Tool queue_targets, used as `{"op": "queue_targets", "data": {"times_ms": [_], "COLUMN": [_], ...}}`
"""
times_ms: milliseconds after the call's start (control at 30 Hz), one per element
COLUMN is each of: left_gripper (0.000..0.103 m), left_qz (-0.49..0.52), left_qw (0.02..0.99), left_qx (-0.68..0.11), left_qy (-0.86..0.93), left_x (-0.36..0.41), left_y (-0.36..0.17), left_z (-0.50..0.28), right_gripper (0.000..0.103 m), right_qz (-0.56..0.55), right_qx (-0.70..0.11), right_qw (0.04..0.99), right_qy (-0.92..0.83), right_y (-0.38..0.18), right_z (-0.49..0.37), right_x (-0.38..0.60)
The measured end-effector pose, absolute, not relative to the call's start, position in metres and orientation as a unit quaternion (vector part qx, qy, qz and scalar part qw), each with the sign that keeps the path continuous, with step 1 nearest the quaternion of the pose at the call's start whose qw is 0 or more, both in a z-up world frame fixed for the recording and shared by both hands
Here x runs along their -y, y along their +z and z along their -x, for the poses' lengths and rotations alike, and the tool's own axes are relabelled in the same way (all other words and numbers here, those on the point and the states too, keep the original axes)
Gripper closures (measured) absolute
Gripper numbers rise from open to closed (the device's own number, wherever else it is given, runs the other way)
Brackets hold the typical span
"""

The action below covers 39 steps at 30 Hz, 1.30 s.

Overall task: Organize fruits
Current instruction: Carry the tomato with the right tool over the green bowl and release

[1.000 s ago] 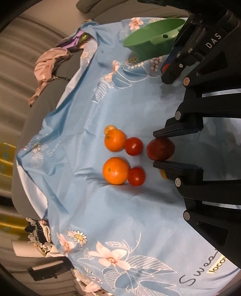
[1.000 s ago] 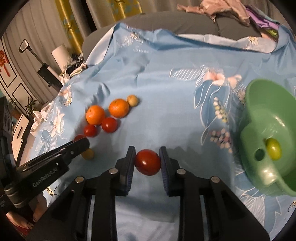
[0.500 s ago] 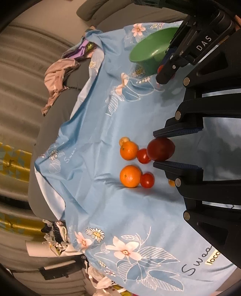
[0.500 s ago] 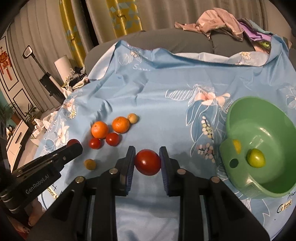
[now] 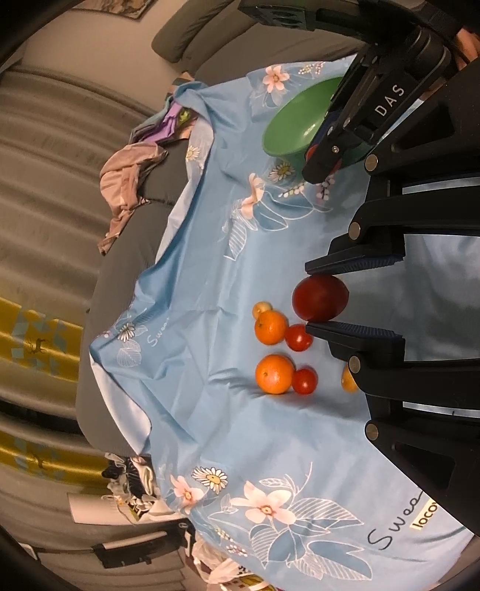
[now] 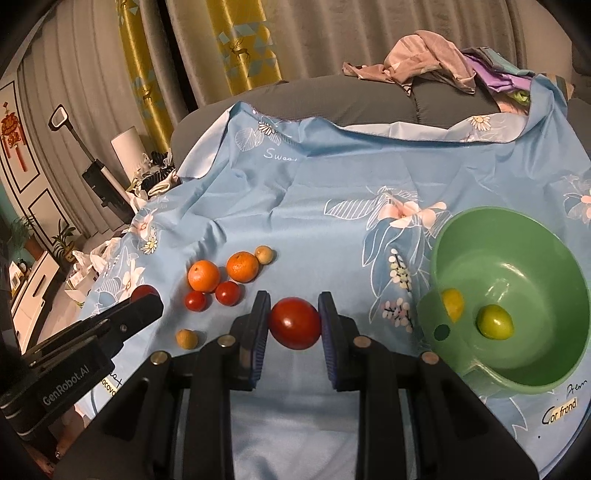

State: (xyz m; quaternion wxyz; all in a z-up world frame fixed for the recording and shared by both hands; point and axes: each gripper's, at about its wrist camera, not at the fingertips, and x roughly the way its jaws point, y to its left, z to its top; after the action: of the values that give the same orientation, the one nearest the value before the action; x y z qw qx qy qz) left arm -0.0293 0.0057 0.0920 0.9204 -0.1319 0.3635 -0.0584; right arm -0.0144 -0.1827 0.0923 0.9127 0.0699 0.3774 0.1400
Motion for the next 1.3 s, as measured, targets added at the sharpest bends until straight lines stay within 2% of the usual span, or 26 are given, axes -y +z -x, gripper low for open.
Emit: {"op": "queue_targets", "data": {"times_ms": [767, 1300], "left_gripper": [0.078, 0.078], "left_qz": [0.111, 0.081], "left_qw": [0.925, 0.927], "left_qx": [-0.350, -0.336], "left_qy": [-0.096, -0.144], "left_x": [0.023, 0.078], "left_y": [0.104, 0.121], "left_z": [0.038, 0.033], "right_gripper": [0.076, 0.076], "right_qz": [-0.091, -0.133], "right_qx": [-0.341, -0.304], "right_qw": [0.927, 0.940], "right_qy": [0.129, 0.084], "right_y": [0.114, 0.129], "right_z": [0.029, 0.041], "right_x": [0.206, 0.261]}}
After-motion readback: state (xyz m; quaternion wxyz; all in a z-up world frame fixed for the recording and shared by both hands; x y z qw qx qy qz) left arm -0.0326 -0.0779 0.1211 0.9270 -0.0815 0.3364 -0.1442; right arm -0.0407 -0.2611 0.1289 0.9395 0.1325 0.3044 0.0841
